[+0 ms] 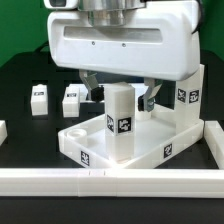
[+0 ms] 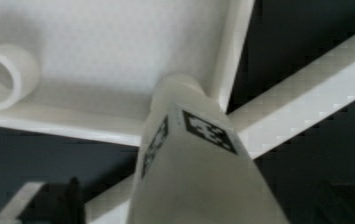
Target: Assemble desk
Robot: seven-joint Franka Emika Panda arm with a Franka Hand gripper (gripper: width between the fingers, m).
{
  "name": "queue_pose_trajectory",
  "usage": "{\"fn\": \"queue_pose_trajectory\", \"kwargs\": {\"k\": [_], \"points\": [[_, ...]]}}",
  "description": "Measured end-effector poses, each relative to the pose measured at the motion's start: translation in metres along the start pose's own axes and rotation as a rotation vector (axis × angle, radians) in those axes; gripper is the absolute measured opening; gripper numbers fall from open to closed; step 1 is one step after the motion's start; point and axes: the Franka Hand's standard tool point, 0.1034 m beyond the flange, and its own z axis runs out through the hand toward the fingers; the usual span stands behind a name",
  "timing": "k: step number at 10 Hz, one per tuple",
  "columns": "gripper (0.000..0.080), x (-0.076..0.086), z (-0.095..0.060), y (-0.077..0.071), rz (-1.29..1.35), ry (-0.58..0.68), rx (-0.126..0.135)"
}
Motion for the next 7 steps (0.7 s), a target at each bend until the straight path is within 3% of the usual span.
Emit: {"fn": "queue_pose_trajectory", "kwargs": {"k": [7], "points": [[0.0648,-0.0006,0.0005,-0.0006,-0.595,0.0,-0.001]]}}
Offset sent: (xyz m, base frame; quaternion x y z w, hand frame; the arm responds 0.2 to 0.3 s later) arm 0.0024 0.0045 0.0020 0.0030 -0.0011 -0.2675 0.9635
